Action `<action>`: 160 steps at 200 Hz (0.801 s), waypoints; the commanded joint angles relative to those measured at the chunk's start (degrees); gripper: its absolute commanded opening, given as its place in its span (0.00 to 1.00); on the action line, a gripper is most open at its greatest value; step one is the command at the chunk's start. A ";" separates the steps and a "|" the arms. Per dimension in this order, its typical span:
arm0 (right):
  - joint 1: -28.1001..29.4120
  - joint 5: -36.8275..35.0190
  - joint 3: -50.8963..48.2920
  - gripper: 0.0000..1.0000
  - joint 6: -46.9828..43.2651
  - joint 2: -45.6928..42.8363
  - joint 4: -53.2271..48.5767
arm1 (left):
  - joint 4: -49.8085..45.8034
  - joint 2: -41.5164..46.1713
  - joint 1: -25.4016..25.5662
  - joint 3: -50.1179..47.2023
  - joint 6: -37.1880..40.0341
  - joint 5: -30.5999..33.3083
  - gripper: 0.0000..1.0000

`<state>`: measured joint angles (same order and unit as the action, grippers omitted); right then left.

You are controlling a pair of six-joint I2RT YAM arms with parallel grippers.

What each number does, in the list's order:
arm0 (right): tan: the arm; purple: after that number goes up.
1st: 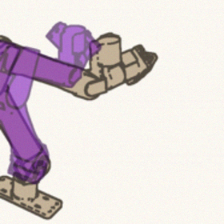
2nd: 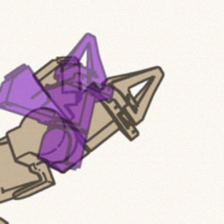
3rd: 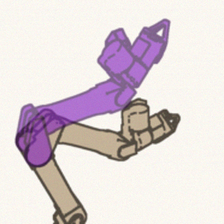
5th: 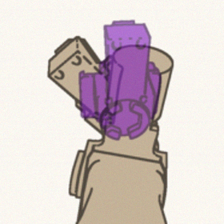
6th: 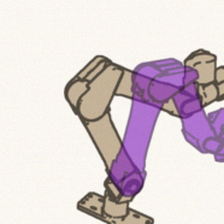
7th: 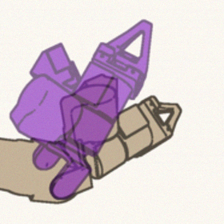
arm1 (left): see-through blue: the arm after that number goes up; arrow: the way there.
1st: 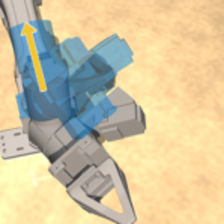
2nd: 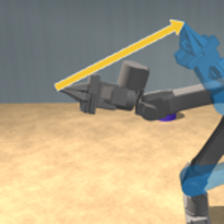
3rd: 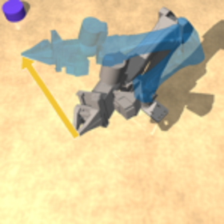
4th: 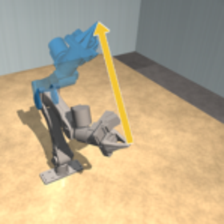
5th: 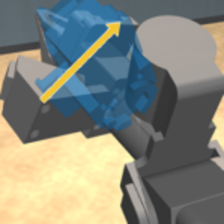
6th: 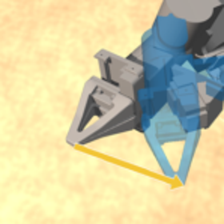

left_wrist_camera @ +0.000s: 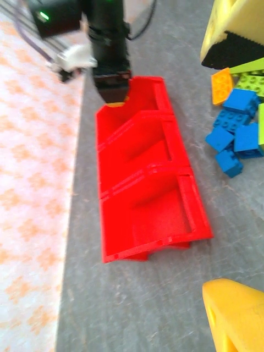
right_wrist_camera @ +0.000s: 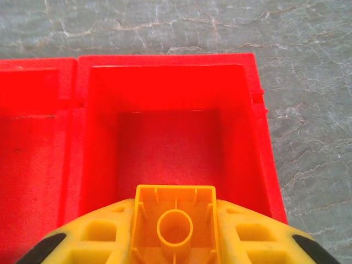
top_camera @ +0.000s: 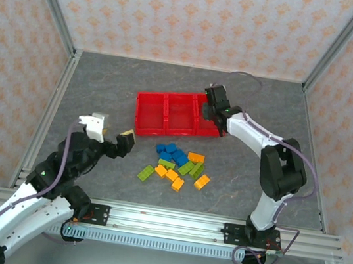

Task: Sort the legos into containers by color
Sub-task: Place the lego in the container.

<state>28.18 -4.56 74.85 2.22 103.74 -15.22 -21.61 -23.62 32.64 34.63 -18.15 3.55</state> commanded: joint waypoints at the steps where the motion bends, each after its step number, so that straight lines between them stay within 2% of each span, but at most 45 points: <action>1: -1.13 2.88 2.52 0.26 -3.00 1.52 1.94 | 0.76 3.04 0.49 -1.48 -0.14 3.57 0.99; 24: -2.41 6.05 3.90 0.34 -1.31 3.87 0.71 | 0.54 4.13 0.49 -1.64 -0.03 4.95 0.99; 47: -2.37 7.43 3.88 0.50 -0.61 4.01 0.89 | 0.51 3.97 0.62 -1.68 0.03 4.63 0.99; 59: -2.43 7.27 3.98 0.56 -0.24 3.86 0.58 | 0.51 3.34 0.58 -1.68 0.05 4.31 0.99; 107: -1.71 2.70 2.58 0.62 3.87 -0.03 -2.54 | 0.51 0.57 0.66 -1.65 0.13 2.37 0.99; 160: -1.06 1.44 -5.57 0.73 16.21 -15.71 -8.49 | 1.76 -0.77 0.76 -2.41 0.78 0.33 0.99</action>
<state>26.50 -1.06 73.14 10.85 97.86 -19.03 -21.50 -23.97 32.67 33.26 -18.11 5.50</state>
